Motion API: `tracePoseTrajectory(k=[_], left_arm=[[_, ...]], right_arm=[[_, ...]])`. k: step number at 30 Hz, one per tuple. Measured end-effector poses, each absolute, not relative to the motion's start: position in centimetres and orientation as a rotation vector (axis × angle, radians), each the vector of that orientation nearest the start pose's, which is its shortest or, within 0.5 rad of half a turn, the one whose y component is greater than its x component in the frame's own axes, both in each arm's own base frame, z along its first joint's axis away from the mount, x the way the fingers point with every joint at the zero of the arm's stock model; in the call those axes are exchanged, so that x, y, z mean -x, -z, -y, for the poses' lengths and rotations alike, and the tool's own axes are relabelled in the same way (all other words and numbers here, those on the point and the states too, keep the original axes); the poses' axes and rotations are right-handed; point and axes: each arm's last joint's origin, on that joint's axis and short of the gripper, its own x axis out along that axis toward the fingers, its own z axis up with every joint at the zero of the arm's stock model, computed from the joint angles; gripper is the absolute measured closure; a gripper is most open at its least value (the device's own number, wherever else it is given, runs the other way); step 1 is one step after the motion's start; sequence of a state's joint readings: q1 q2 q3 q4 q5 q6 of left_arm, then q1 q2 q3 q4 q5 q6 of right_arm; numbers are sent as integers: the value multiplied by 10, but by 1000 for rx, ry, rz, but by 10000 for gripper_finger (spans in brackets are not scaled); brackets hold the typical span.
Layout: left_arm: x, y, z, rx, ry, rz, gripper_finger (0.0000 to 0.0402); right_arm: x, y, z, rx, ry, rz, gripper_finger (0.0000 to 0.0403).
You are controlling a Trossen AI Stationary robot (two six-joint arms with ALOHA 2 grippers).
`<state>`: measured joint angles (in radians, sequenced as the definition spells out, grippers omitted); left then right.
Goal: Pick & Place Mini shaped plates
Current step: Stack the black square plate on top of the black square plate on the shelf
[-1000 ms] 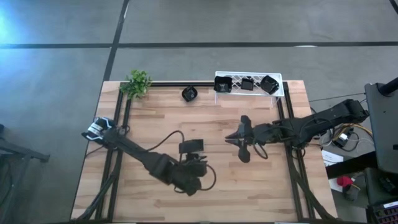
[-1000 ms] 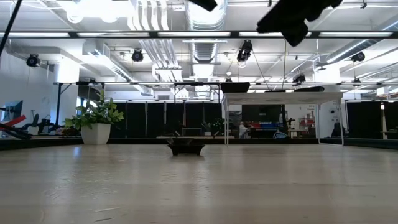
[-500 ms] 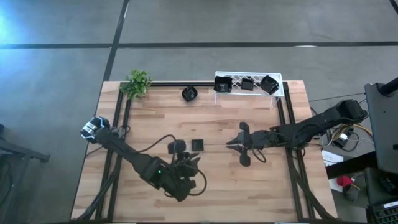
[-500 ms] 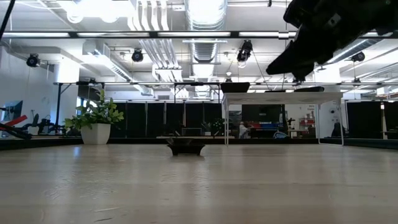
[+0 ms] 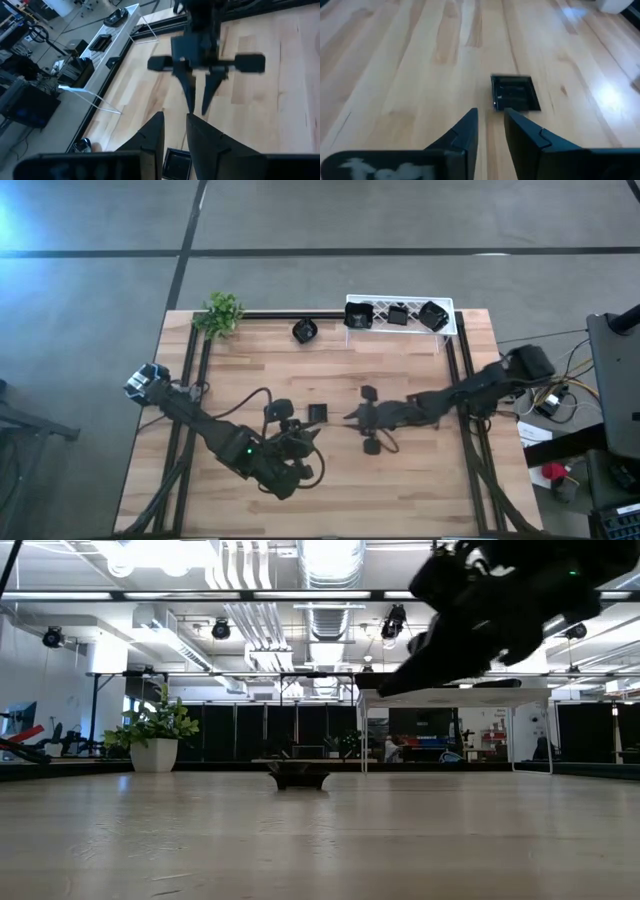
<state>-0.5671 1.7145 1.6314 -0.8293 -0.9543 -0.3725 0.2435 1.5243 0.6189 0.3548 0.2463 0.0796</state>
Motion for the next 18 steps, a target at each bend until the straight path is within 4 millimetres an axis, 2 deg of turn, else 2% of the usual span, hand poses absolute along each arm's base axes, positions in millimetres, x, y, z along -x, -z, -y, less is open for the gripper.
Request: tracePoseTrajectory(k=[3, 7, 14, 18], left_arm=[[-315, -338, 173, -279, -470, -578, 324], [-314, -337, 174, -289, -465, -580, 324], [-312, -338, 178, -296, -452, -578, 324], [-312, -338, 179, -310, -445, -581, 324]], right_arm=[[-300, -162, -62, 46, 55, -534, 296], [-318, -159, -53, 14, 99, -545, 283], [-340, -148, -19, -102, 119, -576, 284], [-349, -140, -3, -94, 143, -600, 292]])
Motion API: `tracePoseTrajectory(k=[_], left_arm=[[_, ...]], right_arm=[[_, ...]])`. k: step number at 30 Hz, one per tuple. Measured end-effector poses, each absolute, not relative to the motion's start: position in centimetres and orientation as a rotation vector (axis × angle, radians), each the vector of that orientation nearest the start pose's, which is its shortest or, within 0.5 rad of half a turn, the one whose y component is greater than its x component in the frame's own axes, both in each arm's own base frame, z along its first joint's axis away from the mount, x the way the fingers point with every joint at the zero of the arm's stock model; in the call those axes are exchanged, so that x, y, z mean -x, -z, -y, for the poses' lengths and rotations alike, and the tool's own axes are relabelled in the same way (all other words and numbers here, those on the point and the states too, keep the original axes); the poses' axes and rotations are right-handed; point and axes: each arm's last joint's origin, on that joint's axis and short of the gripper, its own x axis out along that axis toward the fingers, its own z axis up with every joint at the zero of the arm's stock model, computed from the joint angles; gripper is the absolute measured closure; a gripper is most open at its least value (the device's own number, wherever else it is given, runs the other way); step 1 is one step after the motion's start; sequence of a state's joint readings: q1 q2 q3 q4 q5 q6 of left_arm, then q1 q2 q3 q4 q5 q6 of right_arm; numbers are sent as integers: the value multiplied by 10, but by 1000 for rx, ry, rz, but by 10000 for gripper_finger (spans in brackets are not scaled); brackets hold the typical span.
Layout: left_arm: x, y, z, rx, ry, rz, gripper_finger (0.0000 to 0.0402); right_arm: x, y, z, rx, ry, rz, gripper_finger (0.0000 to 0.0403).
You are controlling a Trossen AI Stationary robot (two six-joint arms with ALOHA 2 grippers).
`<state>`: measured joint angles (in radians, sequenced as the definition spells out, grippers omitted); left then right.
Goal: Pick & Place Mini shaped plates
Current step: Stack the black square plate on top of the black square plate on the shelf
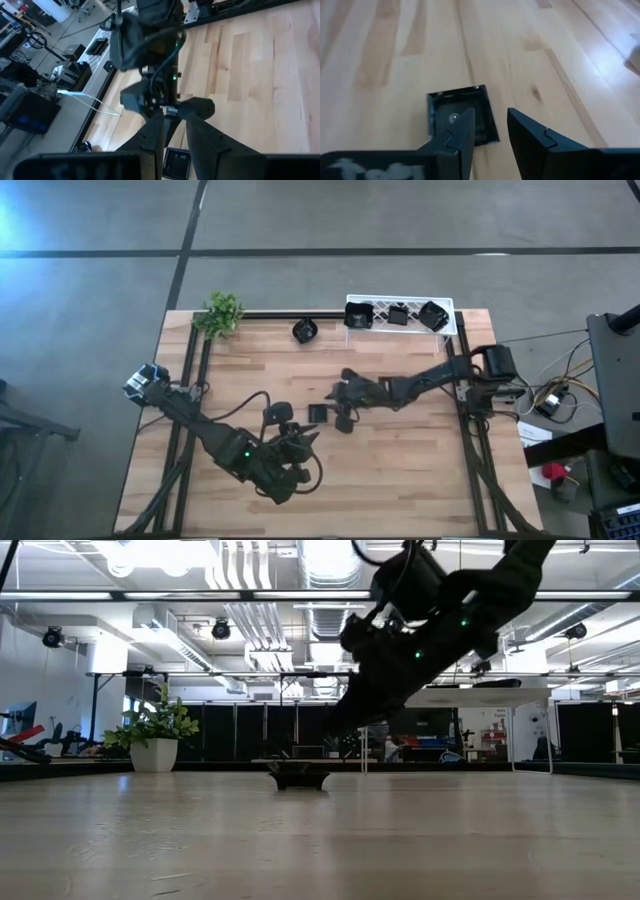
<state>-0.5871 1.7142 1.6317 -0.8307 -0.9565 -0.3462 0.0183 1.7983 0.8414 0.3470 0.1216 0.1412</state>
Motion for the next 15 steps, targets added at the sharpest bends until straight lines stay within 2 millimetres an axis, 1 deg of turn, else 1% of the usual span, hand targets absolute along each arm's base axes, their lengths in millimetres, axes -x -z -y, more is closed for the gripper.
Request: tracePoseTrajectory(k=[6, 12, 15], left_arm=[[-311, -338, 179, -330, -438, -585, 324], [-311, -338, 179, -334, -437, -587, 324], [-311, -338, 179, -339, -436, -588, 324]], right_arm=[[-363, -121, 8, -80, 113, -651, 301], [-380, -106, 17, -73, 122, -674, 309], [-386, -103, 19, -67, 113, -691, 314]])
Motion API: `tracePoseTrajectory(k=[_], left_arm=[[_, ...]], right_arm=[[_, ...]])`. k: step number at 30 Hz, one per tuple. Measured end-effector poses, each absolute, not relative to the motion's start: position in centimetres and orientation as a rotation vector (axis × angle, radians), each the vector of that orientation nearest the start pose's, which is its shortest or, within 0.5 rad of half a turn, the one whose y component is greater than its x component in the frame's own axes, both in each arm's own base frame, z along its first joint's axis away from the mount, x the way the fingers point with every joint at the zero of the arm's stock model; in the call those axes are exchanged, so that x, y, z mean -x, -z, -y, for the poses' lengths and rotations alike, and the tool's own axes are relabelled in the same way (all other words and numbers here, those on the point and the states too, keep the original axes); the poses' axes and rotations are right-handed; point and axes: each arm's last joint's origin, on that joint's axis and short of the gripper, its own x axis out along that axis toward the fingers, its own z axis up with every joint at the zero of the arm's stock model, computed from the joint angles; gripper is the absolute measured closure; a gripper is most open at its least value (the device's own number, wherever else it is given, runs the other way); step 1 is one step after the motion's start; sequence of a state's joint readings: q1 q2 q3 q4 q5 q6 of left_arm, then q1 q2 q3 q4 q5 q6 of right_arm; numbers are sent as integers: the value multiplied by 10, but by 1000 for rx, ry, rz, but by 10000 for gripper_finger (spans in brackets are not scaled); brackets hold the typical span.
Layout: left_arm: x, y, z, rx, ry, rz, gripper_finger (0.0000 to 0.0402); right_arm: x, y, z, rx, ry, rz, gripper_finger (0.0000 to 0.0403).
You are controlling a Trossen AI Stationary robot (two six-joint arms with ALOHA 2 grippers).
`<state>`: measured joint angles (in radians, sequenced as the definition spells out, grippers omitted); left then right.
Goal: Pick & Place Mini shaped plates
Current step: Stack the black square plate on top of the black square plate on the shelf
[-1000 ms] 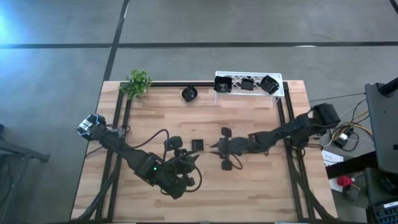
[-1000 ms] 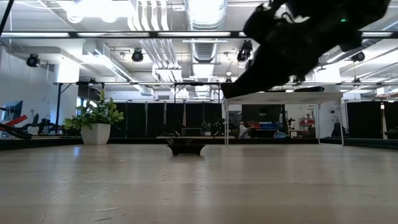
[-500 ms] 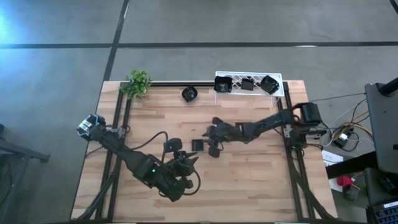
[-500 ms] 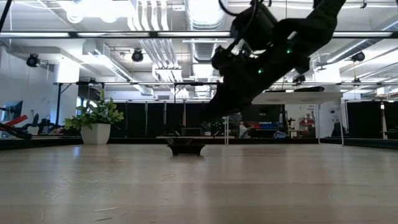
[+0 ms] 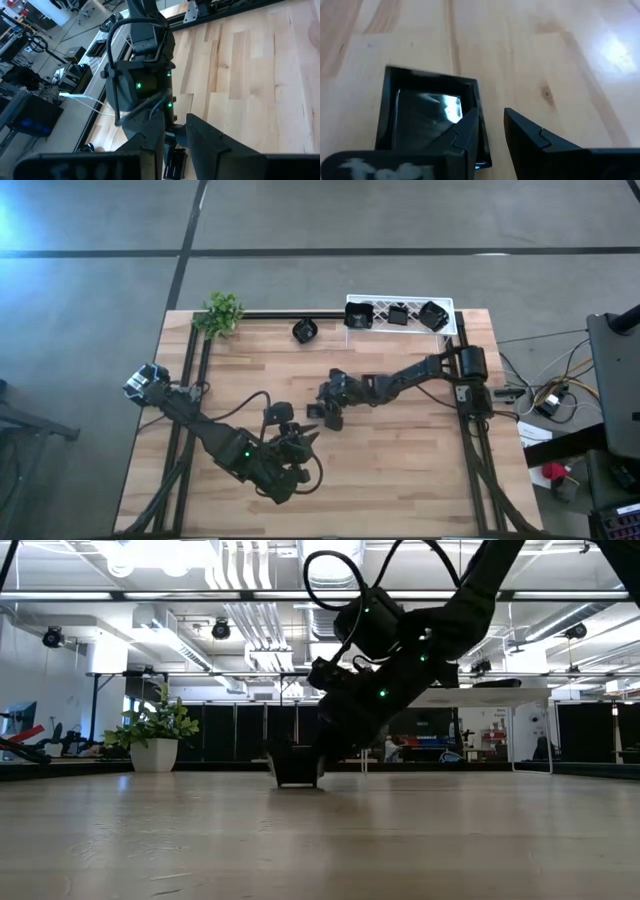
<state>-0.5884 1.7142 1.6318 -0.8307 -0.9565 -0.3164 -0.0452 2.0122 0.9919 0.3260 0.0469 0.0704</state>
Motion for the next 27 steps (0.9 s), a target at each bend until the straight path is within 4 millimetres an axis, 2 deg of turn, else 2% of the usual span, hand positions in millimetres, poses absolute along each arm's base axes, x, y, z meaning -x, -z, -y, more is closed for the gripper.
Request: tracePoseTrajectory(k=[5, 15, 27], left_arm=[[-311, -338, 179, -343, -434, -589, 324], [-311, -337, 179, -348, -433, -592, 324], [-311, -337, 179, -344, -434, -591, 324]], right_arm=[[-385, -103, 18, -50, 103, -754, 319], [-381, -124, 18, -77, 113, -717, 317], [-380, -118, 18, -273, 189, -723, 321]])
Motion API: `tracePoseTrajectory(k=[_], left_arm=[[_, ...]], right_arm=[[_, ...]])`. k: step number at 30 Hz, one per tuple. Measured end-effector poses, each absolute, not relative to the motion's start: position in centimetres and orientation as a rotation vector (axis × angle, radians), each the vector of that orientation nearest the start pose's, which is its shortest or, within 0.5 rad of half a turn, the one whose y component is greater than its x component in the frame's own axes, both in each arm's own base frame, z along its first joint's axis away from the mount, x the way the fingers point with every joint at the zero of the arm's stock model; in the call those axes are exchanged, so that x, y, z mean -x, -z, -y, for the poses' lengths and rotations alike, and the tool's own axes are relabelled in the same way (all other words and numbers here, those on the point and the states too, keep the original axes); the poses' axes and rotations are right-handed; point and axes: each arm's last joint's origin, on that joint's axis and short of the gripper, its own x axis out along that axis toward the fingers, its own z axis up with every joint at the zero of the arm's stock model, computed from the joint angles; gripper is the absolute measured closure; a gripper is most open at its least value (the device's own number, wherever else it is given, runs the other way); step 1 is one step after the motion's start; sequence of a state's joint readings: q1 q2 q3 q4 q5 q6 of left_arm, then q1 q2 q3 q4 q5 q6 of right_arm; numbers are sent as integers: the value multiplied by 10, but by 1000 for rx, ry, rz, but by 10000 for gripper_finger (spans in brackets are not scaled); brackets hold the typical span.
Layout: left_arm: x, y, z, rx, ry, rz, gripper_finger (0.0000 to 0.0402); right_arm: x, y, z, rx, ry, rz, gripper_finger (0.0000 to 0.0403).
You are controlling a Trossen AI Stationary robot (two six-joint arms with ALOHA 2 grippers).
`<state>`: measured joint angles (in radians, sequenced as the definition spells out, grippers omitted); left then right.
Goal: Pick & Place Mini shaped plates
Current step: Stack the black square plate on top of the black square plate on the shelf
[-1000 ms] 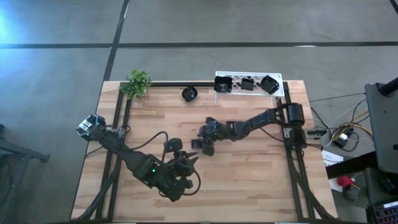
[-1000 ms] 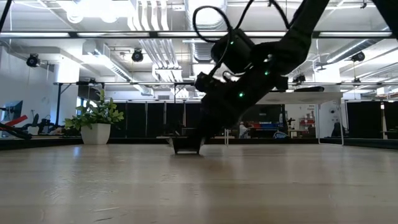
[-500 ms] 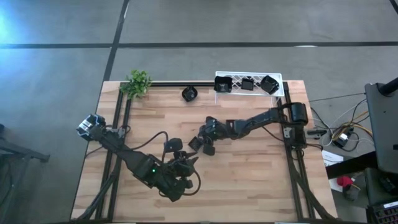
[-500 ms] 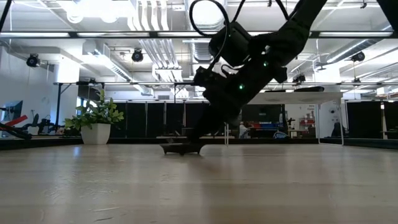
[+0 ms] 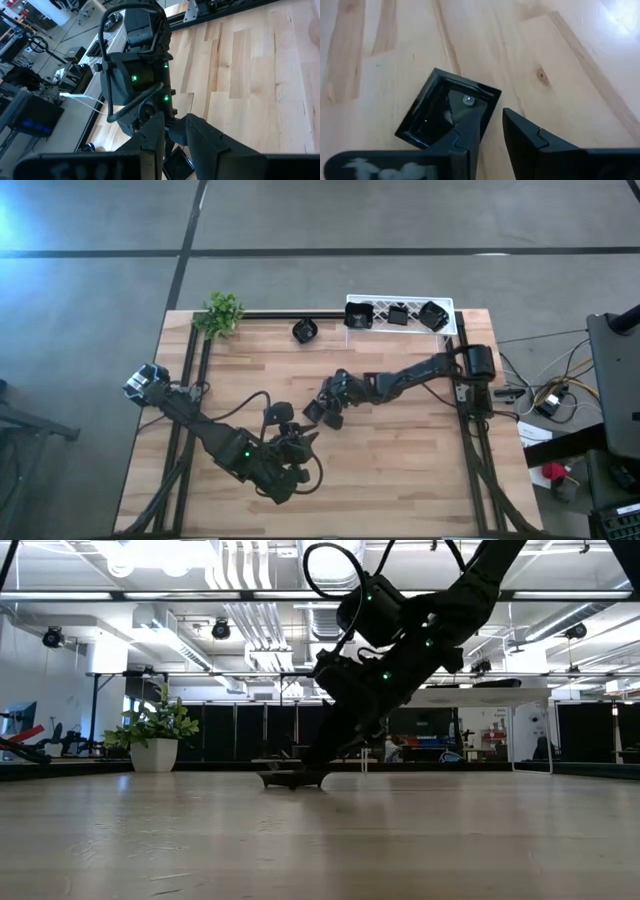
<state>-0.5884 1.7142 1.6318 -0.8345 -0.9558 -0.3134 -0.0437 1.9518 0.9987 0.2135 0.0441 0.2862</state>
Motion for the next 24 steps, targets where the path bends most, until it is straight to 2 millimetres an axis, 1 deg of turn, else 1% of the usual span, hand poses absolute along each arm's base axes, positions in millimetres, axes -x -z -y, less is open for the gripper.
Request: tracePoseTrajectory(k=[7, 17, 24], left_arm=[[-311, -337, 179, -343, -435, -591, 324], [-311, -337, 179, -343, -435, -591, 324], [-311, -337, 179, -344, -435, -592, 324]], right_arm=[[-381, -104, 18, -299, 205, -752, 317], [-383, -106, 17, -312, 207, -744, 330], [-382, -107, 17, -320, 209, -743, 322]])
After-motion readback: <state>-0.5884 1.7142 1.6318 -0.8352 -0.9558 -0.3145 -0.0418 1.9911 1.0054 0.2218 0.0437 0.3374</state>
